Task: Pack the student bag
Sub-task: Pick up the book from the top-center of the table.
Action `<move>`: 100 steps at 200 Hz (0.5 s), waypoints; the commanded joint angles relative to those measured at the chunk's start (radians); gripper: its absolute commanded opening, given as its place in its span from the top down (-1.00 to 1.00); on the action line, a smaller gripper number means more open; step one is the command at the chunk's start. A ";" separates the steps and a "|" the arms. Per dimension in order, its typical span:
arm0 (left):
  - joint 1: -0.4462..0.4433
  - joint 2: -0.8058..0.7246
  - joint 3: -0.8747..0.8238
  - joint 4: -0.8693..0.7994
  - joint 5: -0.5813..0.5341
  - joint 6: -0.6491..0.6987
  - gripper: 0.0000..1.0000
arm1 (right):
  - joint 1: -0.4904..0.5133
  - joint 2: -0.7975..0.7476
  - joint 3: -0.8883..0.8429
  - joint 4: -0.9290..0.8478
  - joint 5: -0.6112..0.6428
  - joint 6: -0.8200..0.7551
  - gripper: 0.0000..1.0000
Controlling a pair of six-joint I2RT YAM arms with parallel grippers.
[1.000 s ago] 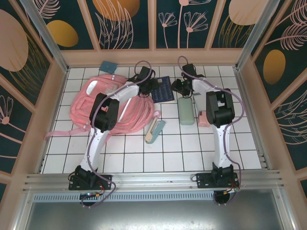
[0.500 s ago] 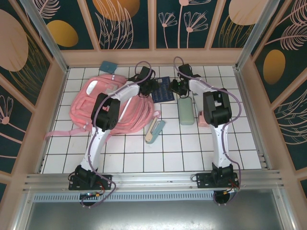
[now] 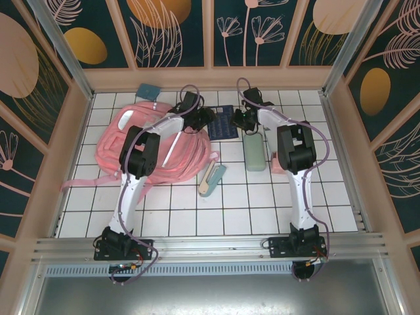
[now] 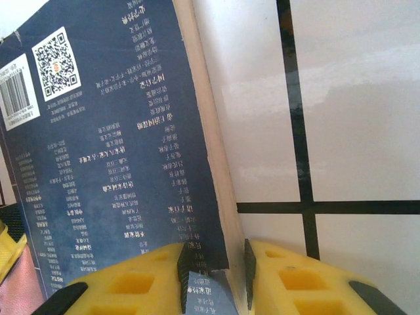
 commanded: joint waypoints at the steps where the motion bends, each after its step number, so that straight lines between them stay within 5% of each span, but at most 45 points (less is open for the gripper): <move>1: -0.042 -0.068 -0.069 0.273 0.244 -0.052 0.07 | 0.050 0.035 0.019 -0.017 -0.127 0.008 0.38; 76: -0.031 -0.095 -0.162 0.428 0.376 -0.091 0.09 | 0.023 0.019 0.006 -0.005 -0.128 0.020 0.38; 100: -0.031 -0.063 -0.119 0.322 0.365 -0.052 0.09 | 0.019 0.017 0.006 -0.003 -0.132 0.021 0.38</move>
